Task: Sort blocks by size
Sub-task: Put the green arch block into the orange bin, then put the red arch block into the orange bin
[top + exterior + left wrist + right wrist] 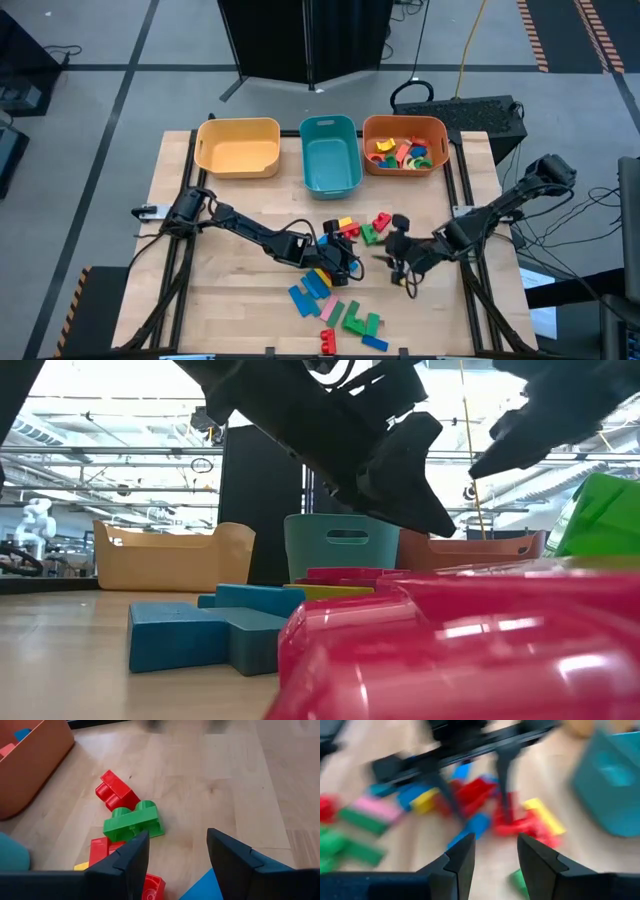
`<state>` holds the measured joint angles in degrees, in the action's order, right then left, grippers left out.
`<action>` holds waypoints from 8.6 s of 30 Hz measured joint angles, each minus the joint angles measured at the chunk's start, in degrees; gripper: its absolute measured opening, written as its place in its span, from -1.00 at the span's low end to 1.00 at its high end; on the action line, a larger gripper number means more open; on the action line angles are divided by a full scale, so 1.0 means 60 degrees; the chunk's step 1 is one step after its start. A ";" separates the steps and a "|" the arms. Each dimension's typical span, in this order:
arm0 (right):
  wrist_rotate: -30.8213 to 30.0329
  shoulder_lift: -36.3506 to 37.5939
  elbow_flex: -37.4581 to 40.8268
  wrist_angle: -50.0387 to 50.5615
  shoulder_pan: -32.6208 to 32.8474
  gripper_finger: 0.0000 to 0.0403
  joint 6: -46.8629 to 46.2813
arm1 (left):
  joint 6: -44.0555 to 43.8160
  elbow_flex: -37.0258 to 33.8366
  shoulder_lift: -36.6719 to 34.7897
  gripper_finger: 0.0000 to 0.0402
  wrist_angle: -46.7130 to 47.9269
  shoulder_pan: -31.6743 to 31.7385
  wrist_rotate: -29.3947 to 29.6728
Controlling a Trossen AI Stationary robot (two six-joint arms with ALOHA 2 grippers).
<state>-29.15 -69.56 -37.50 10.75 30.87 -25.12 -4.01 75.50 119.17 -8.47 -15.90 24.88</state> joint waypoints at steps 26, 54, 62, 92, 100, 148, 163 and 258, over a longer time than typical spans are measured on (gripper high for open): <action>0.5009 -0.3078 -0.0921 -0.1626 0.0991 -0.33 0.4411 | -0.0021 0.0060 -0.0029 -0.04 0.1529 -0.0066 -0.0054; 0.6740 -0.4877 -0.1633 -0.2833 0.0605 0.26 0.6863 | -0.0044 0.0259 -0.0033 -0.04 0.2011 -0.0062 -0.0171; 0.7407 -0.5586 -0.2036 -0.1940 0.0595 0.11 0.7375 | -0.0231 0.0262 -0.0033 -0.04 0.2316 -0.0062 -0.0178; 0.7761 -0.3833 -0.2040 0.1534 -0.0744 -0.40 0.5853 | -0.0284 0.0259 -0.0645 -0.04 0.2709 -0.0213 -0.0133; 0.5878 -0.1795 -0.2040 0.3241 -0.1476 -0.39 0.6305 | -0.0517 0.0127 -0.1274 -0.04 0.3809 -0.0465 0.0715; 0.4907 0.0182 -0.2040 0.3718 -1.3106 -0.38 0.8266 | -0.0788 -0.1388 -0.1268 -0.04 0.2559 -0.0271 0.0681; 0.6158 -0.2070 -0.2036 0.2508 -1.4511 -0.10 0.7565 | -0.1415 -0.1097 -0.1279 -0.04 0.3874 -0.0330 0.0370; 0.3811 0.0936 0.0841 -0.3298 -0.2553 -0.22 0.0606 | 0.0656 -0.4360 -0.1820 -0.05 -0.0826 -0.0350 -0.3475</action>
<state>-6.28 -63.94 -32.45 -9.04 15.55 -21.49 -0.08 49.34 108.26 -13.42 -18.00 4.03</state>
